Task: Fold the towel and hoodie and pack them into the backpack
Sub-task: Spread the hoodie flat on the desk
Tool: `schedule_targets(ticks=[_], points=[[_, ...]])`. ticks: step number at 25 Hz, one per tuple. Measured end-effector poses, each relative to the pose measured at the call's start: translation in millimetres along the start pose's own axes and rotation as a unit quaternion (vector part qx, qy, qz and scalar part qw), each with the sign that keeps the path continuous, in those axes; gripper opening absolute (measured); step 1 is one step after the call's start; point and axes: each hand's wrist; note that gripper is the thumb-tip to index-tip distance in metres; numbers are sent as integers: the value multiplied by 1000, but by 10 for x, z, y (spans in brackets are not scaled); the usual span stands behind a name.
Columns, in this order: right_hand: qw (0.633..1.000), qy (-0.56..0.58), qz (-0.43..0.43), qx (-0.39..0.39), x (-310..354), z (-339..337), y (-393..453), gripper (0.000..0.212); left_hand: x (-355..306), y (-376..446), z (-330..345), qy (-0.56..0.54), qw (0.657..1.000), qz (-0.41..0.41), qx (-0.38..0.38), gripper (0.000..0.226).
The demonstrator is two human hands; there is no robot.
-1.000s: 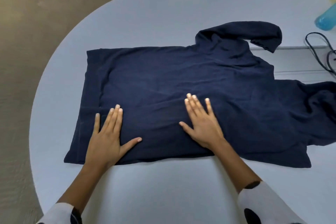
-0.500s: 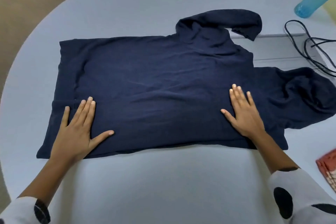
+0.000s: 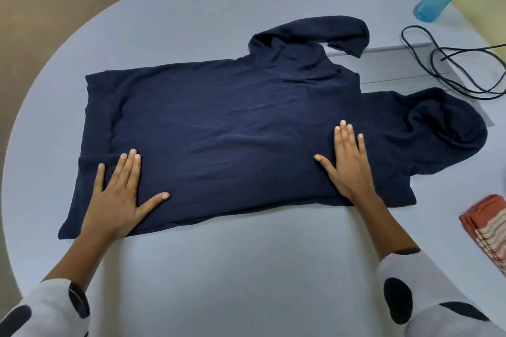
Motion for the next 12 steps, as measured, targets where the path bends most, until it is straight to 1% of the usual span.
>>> schedule_targets(ticks=[4,7,9,12], points=[[995,39,-87,23,861,130,-5,89,20,2,14,4,1000,4,-6,100],[991,21,-132,16,1390,190,-11,85,23,3,38,13,1000,8,-13,100],[987,7,-157,19,1583,268,-113,85,20,-2,51,15,1000,8,-18,100],[988,-3,-150,20,1606,346,-281,86,15,-73,48,16,1000,14,-10,101]])
Point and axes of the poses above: each hand's wrist, its own y-axis towards the middle knuckle, its own z-axis out of the palm, x = y × z, and after that the axes turned 13 degrees about z, right-handed
